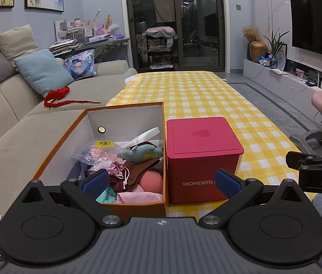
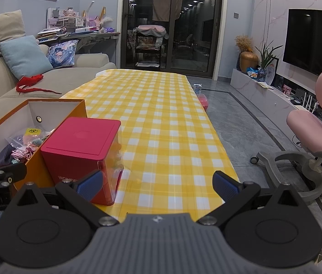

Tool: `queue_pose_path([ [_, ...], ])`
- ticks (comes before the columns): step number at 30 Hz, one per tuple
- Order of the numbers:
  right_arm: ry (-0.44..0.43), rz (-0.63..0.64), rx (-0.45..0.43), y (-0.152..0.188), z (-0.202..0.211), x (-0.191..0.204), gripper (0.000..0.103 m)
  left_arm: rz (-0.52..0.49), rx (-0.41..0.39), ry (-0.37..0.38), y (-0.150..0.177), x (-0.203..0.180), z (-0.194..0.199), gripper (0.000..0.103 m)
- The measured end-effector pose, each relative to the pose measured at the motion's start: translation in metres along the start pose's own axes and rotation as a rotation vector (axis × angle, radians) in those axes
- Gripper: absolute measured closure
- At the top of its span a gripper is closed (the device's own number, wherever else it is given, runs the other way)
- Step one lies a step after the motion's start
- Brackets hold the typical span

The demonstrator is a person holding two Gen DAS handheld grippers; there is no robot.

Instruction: Organize soft objects

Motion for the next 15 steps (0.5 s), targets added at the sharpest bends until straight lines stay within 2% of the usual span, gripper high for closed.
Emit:
queue_pose_path([
  [15, -0.003, 0.006, 0.005, 0.0013, -0.0014, -0.0012, 0.003, -0.001, 0.000, 0.000, -0.0007, 0.0010, -0.0004, 0.000],
])
Point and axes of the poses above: each gripper's, at about its wrist camera, not at the fingertips, and z roughly against the way its jaws point, x to its left, y to its underside, the point moved 10 cm from there along -z, roughly the way its jaws point, and after that the axes turned 13 degrees about -y, right-handed, at the moved point
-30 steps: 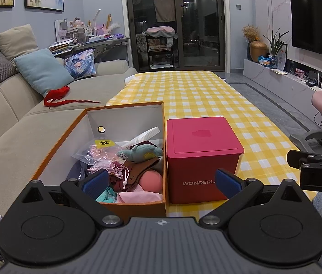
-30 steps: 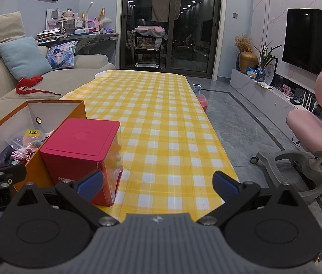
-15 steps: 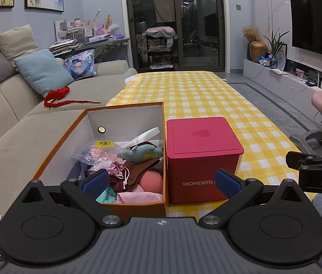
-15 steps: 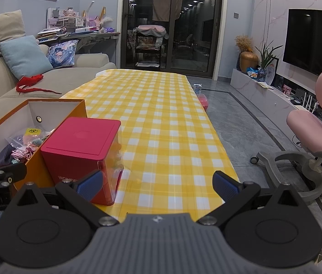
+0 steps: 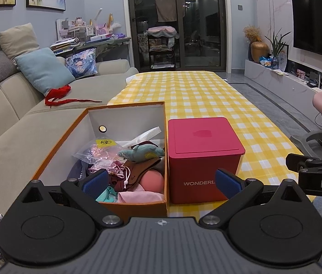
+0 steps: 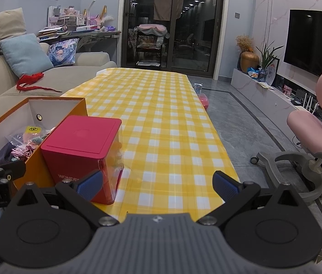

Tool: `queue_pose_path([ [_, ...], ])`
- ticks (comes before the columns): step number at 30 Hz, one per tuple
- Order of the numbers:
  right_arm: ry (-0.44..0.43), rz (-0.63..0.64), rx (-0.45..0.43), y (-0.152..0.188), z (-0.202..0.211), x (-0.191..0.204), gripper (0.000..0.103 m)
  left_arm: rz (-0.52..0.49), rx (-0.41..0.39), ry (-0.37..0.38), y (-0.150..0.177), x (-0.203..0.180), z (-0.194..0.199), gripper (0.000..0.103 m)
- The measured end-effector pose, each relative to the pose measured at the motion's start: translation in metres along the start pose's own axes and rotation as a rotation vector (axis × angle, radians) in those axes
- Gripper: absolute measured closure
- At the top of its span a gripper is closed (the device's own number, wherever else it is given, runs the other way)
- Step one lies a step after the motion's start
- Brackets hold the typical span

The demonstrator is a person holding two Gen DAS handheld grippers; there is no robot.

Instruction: Organize soft objects

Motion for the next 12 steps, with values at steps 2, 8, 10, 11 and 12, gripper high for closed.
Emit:
queue_pose_path([
  [2, 0.000, 0.000, 0.000, 0.0000, 0.0000, 0.0001, 0.003, 0.001, 0.000, -0.001, 0.0000, 0.0001, 0.0000, 0.000],
  [8, 0.000, 0.000, 0.001, -0.0001, 0.0001, 0.0001, 0.003, 0.001, 0.000, 0.001, -0.0001, 0.0002, -0.0001, 0.000],
  [10, 0.000, 0.000, 0.001, 0.0001, 0.0002, -0.0001, 0.003, 0.001, 0.000, 0.001, -0.0008, 0.0005, -0.0001, 0.000],
  [11, 0.000, 0.000, 0.001, -0.0002, 0.0001, 0.0001, 0.003, 0.001, -0.001, 0.001, -0.0010, -0.0002, 0.0002, 0.000],
  [12, -0.001, 0.001, 0.002, 0.0005, -0.0005, -0.0005, 0.003, 0.002, 0.000, 0.001, -0.0008, 0.0004, 0.0000, 0.000],
])
Point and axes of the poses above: each gripper's, at about its wrist camera, not at the fingertips, and z roughly against the way its jaws point, x to its left, y to its underside, the point moved 10 cm from there along -z, roughly the way its jaws point, and after that the axes turned 13 degrees about -y, right-handed, at the moved point
